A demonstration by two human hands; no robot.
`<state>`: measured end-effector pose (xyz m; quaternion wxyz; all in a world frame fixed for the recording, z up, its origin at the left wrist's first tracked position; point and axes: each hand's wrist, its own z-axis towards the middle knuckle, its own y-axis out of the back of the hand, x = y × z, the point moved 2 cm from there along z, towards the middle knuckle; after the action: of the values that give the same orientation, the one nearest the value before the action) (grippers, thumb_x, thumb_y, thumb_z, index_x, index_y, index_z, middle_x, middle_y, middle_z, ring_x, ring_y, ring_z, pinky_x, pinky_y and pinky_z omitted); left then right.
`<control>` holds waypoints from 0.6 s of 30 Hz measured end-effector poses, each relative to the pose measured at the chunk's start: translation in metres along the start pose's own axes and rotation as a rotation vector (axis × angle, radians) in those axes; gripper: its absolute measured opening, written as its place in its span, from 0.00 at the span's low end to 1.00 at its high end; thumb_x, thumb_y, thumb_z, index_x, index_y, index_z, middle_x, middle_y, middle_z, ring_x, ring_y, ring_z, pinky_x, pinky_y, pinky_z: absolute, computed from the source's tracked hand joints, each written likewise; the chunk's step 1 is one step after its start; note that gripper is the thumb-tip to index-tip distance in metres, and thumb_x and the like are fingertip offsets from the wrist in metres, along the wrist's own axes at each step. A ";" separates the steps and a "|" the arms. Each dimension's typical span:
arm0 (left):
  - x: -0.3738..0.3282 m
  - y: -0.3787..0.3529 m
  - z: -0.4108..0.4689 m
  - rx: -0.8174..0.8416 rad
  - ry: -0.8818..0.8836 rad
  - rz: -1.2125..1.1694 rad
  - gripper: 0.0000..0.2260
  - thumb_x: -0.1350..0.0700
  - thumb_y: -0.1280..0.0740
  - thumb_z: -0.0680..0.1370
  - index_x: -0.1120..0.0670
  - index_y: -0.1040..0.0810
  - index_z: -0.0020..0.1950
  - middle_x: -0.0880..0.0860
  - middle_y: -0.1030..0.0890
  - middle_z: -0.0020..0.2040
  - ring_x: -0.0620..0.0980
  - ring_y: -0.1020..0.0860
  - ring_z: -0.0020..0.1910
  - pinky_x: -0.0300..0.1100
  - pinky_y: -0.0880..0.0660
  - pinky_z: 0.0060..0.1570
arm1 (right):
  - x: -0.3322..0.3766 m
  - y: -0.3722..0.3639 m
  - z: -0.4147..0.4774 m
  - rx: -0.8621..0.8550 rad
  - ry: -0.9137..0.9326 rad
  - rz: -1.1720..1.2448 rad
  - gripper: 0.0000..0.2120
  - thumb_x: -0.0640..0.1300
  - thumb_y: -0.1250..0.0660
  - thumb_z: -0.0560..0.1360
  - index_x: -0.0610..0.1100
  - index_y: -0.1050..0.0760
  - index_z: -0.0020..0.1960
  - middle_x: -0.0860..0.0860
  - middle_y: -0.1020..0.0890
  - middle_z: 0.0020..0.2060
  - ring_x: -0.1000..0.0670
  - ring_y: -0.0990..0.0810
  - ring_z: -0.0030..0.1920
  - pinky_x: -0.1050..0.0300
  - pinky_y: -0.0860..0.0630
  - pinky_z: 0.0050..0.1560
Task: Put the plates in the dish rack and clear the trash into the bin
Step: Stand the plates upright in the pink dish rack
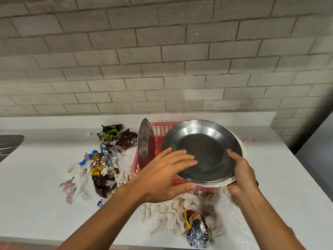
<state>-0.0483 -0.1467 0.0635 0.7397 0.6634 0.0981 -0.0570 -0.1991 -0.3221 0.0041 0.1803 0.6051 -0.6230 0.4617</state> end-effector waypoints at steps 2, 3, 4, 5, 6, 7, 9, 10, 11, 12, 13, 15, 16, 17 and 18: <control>0.001 -0.007 0.004 0.073 -0.047 0.076 0.29 0.33 0.45 0.81 0.41 0.43 0.80 0.39 0.43 0.80 0.37 0.52 0.79 0.48 0.58 0.80 | 0.001 -0.001 -0.005 0.016 -0.021 0.019 0.16 0.49 0.26 0.75 0.44 0.20 0.60 0.42 0.14 0.53 0.36 0.16 0.52 0.45 0.17 0.45; 0.002 -0.010 0.005 0.093 -0.060 0.103 0.28 0.34 0.47 0.82 0.41 0.43 0.80 0.39 0.42 0.80 0.37 0.51 0.80 0.49 0.58 0.80 | 0.001 -0.002 -0.007 0.021 -0.026 0.029 0.15 0.50 0.27 0.75 0.44 0.20 0.59 0.42 0.14 0.52 0.37 0.16 0.52 0.46 0.18 0.44; 0.003 -0.012 0.006 0.100 -0.073 0.126 0.27 0.35 0.48 0.83 0.42 0.42 0.80 0.40 0.41 0.80 0.38 0.50 0.80 0.50 0.58 0.80 | 0.001 -0.003 -0.010 0.029 -0.031 0.039 0.15 0.53 0.28 0.76 0.45 0.20 0.58 0.43 0.13 0.51 0.37 0.15 0.51 0.46 0.17 0.44; 0.003 -0.014 0.007 0.101 -0.086 0.143 0.26 0.35 0.49 0.83 0.42 0.41 0.80 0.40 0.39 0.79 0.39 0.48 0.80 0.50 0.57 0.80 | 0.002 -0.003 -0.011 0.031 -0.033 0.047 0.18 0.58 0.29 0.77 0.46 0.19 0.57 0.44 0.13 0.51 0.37 0.15 0.51 0.45 0.17 0.45; 0.002 -0.016 0.007 0.095 -0.098 0.152 0.26 0.36 0.50 0.83 0.42 0.39 0.79 0.40 0.37 0.79 0.39 0.45 0.79 0.50 0.56 0.80 | 0.002 -0.003 -0.011 0.029 -0.037 0.055 0.21 0.64 0.32 0.76 0.47 0.19 0.57 0.45 0.13 0.50 0.37 0.15 0.51 0.43 0.17 0.47; 0.002 -0.017 0.007 0.082 -0.107 0.150 0.25 0.36 0.51 0.83 0.43 0.37 0.79 0.40 0.35 0.78 0.40 0.43 0.79 0.50 0.55 0.80 | 0.003 -0.003 -0.011 0.021 -0.041 0.064 0.25 0.68 0.35 0.75 0.49 0.19 0.56 0.45 0.13 0.50 0.38 0.15 0.51 0.42 0.17 0.48; 0.000 -0.018 0.007 0.038 -0.121 0.129 0.24 0.37 0.50 0.84 0.43 0.34 0.77 0.39 0.31 0.75 0.40 0.38 0.77 0.48 0.52 0.80 | 0.006 -0.003 -0.013 -0.007 -0.048 0.066 0.27 0.73 0.41 0.75 0.51 0.20 0.54 0.47 0.13 0.48 0.39 0.15 0.49 0.42 0.17 0.48; -0.001 -0.018 0.007 0.016 -0.124 0.107 0.23 0.38 0.49 0.84 0.42 0.32 0.76 0.38 0.29 0.74 0.39 0.37 0.76 0.48 0.50 0.79 | 0.007 -0.004 -0.016 -0.023 -0.060 0.068 0.28 0.74 0.42 0.75 0.52 0.21 0.52 0.47 0.13 0.46 0.39 0.15 0.48 0.44 0.17 0.45; -0.001 -0.018 0.006 -0.004 -0.125 0.077 0.22 0.38 0.48 0.84 0.42 0.30 0.75 0.37 0.28 0.73 0.38 0.36 0.75 0.48 0.48 0.79 | 0.008 -0.003 -0.017 -0.033 -0.073 0.074 0.28 0.74 0.43 0.75 0.52 0.21 0.51 0.48 0.14 0.45 0.39 0.15 0.46 0.45 0.17 0.43; -0.001 -0.017 0.006 -0.020 -0.125 0.045 0.21 0.38 0.46 0.84 0.42 0.29 0.74 0.36 0.28 0.72 0.37 0.35 0.75 0.47 0.47 0.79 | 0.009 -0.004 -0.020 -0.037 -0.080 0.073 0.28 0.74 0.44 0.75 0.52 0.22 0.50 0.48 0.14 0.44 0.40 0.15 0.45 0.46 0.17 0.40; -0.002 -0.015 0.005 -0.033 -0.124 0.018 0.20 0.39 0.45 0.84 0.42 0.28 0.74 0.36 0.27 0.71 0.36 0.35 0.74 0.47 0.47 0.78 | 0.009 -0.003 -0.021 -0.040 -0.082 0.071 0.27 0.74 0.45 0.76 0.52 0.23 0.50 0.48 0.15 0.44 0.40 0.16 0.45 0.47 0.18 0.39; -0.003 -0.013 0.003 -0.050 -0.128 -0.017 0.19 0.40 0.44 0.84 0.41 0.27 0.73 0.35 0.26 0.70 0.35 0.34 0.73 0.47 0.46 0.78 | 0.010 -0.003 -0.022 -0.038 -0.077 0.072 0.27 0.74 0.46 0.76 0.52 0.23 0.49 0.48 0.15 0.44 0.40 0.16 0.45 0.48 0.19 0.38; -0.004 -0.012 0.002 -0.062 -0.134 -0.028 0.19 0.40 0.43 0.84 0.41 0.27 0.73 0.35 0.26 0.70 0.34 0.34 0.73 0.47 0.45 0.78 | 0.010 -0.002 -0.022 -0.032 -0.075 0.079 0.28 0.74 0.46 0.76 0.53 0.22 0.50 0.48 0.14 0.44 0.40 0.16 0.46 0.48 0.18 0.38; -0.005 -0.011 0.001 -0.085 -0.142 -0.036 0.18 0.41 0.43 0.84 0.41 0.26 0.72 0.35 0.25 0.69 0.34 0.33 0.72 0.48 0.44 0.77 | 0.010 -0.001 -0.021 -0.029 -0.071 0.089 0.28 0.75 0.46 0.76 0.53 0.22 0.50 0.48 0.14 0.44 0.40 0.16 0.47 0.48 0.18 0.39; -0.005 -0.009 0.000 -0.124 -0.155 -0.041 0.18 0.41 0.43 0.84 0.42 0.25 0.71 0.36 0.24 0.68 0.34 0.31 0.71 0.48 0.42 0.76 | 0.011 -0.002 -0.022 -0.026 -0.060 0.103 0.28 0.74 0.46 0.76 0.52 0.21 0.50 0.48 0.13 0.42 0.40 0.15 0.47 0.48 0.18 0.40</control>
<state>-0.0553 -0.1482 0.0558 0.7833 0.6078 0.0575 -0.1170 -0.2071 -0.3112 0.0244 0.1453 0.5836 -0.6644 0.4438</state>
